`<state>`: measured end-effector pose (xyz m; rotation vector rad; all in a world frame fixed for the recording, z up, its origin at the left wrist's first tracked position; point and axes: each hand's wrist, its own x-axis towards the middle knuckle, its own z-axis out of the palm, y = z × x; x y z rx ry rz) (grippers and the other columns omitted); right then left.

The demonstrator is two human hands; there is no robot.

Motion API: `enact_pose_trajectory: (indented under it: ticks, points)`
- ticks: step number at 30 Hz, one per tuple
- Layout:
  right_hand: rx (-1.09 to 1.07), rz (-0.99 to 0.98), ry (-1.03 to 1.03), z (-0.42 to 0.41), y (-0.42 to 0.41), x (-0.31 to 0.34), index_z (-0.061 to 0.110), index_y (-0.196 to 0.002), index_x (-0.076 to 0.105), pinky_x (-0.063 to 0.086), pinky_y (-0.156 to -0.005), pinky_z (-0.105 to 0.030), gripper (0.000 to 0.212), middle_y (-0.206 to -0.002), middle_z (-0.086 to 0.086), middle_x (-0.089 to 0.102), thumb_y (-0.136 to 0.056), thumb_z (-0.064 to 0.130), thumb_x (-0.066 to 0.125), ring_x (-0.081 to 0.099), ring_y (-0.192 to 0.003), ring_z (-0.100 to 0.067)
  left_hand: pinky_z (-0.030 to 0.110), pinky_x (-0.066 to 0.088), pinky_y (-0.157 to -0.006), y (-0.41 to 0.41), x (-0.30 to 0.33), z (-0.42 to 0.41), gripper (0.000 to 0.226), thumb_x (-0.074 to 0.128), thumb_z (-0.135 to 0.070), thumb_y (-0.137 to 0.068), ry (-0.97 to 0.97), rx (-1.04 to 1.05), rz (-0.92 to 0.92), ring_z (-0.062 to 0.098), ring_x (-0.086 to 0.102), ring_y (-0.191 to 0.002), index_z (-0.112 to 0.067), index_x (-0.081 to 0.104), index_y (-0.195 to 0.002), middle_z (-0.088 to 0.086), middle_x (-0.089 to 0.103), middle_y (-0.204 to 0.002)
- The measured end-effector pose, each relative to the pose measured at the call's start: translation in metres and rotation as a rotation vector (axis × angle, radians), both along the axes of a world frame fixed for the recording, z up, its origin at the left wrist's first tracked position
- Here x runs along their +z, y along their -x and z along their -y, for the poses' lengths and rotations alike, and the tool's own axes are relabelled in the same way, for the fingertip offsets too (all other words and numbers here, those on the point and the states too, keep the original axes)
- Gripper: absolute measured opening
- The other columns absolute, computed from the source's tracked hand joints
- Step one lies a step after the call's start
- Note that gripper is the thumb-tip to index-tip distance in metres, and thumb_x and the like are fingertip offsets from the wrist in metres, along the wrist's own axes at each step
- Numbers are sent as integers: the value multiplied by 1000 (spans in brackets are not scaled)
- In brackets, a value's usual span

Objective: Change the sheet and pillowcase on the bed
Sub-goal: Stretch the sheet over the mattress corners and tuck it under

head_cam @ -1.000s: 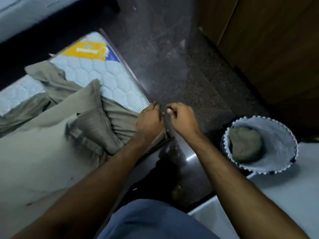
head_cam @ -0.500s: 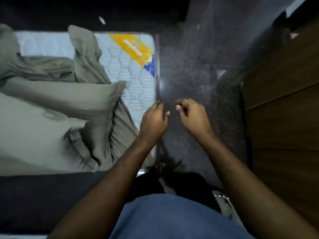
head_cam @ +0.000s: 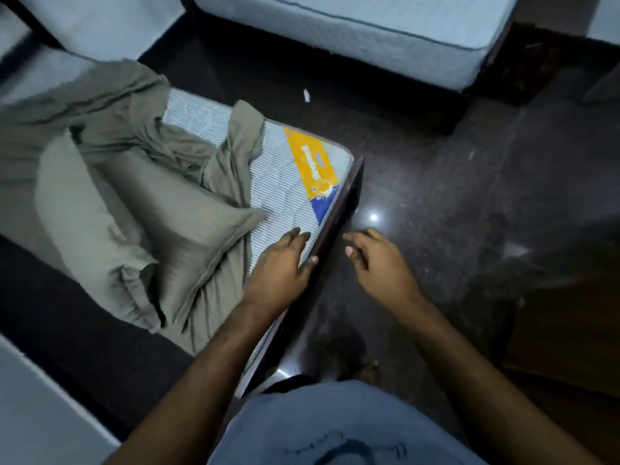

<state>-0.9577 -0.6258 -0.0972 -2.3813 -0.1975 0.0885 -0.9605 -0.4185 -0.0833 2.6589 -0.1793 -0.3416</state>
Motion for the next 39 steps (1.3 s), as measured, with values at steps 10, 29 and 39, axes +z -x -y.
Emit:
enact_pose_trajectory:
  ticks: [10,29,39]
  points:
    - [242,30,36,58,-156,4,18,-120,69,53,-88,-38,25,-116,2,62,-98,21,56,62,-105,-21,40,42,-109,-109,6,66,51,54,-36,-99,67,307,104,27,51,-133,-11,52,-143,9,53,-147]
    - [560,91,106,115,-590,29,15,-116,72,55,-90,-41,23,-112,1,65,-98,18,59,66,-99,-19,35,42,-102,-483,20,142,41,60,-32,-98,-11,557,207,29,57,-124,-13,60,-134,8,62,-136]
    - [1050,87,66,81,-746,34,14,-115,72,54,-89,-39,22,-112,1,65,-99,18,58,65,-100,-20,43,50,-94,-554,24,191,40,60,-31,-98,11,1090,149,32,62,-114,-12,61,-133,10,65,-128]
